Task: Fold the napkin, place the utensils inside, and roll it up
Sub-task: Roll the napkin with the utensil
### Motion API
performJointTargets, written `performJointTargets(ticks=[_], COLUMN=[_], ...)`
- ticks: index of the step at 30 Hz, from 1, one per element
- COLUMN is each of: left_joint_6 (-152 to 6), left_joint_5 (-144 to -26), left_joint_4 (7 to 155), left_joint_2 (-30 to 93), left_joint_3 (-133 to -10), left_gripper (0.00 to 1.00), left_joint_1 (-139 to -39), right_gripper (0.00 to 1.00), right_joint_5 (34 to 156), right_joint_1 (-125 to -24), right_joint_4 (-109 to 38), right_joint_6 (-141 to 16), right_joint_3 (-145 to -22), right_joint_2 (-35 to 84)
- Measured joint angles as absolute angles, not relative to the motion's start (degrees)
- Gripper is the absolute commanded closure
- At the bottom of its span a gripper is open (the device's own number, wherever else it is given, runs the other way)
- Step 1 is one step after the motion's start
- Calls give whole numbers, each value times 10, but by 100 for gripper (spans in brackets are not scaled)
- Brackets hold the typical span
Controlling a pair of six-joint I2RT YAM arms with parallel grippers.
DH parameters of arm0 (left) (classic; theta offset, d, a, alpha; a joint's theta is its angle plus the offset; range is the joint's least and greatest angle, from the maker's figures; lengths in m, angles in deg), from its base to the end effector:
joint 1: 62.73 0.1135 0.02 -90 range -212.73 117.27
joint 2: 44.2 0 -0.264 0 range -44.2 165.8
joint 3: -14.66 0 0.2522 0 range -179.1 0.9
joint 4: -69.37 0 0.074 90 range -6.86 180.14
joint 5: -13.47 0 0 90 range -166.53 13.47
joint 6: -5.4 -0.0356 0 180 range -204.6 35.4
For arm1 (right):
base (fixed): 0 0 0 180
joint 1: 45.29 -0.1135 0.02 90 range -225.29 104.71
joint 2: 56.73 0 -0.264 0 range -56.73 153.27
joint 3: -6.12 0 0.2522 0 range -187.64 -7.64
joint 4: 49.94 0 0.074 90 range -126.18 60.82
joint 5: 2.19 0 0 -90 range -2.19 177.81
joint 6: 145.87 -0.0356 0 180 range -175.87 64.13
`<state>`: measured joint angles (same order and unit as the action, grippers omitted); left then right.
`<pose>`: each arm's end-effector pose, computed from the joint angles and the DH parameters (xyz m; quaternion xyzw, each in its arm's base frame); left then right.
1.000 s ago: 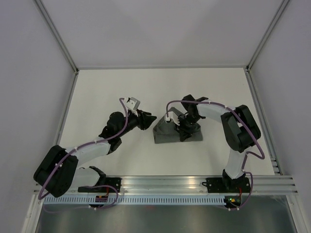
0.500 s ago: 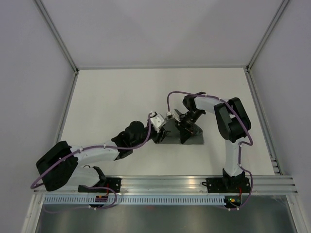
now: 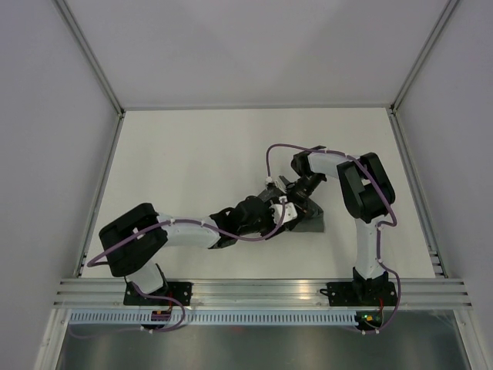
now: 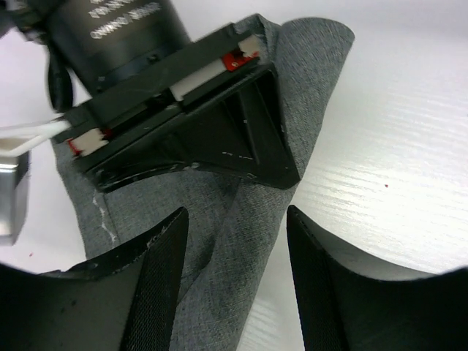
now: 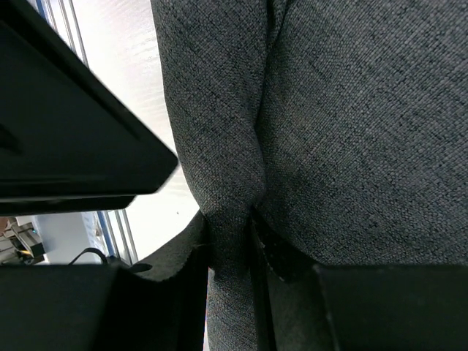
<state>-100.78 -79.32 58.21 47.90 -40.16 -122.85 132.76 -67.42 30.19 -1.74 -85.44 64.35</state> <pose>0.1623 -0.2859 0.1763 0.5342 0.6592 -0.2170 0.4827 0.3077 0.1523 0.1219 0.5109 -0.7565 -0.4055 0.0477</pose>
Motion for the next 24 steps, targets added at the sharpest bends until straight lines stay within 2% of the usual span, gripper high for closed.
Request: performJointTargets(ticks=[18, 22, 24], left_joint_6=[-1078, -1084, -1085], left_joint_5=[-777, -775, -775], left_joint_4=[591, 590, 591], left_joint_2=[585, 595, 600], left_joint_3=[-443, -453, -458], left_gripper=[37, 45, 55], left_joint_1=[-1257, -1260, -1261], right_gripper=[84, 82, 81], right_joint_5=[1339, 1339, 1339], right_joint_1=[-664, -663, -663], right_joint_4=[330, 338, 339], right_joint_6=[-21, -21, -21], right_joint_3=[-857, -860, -860], right_joint_2=[663, 668, 668])
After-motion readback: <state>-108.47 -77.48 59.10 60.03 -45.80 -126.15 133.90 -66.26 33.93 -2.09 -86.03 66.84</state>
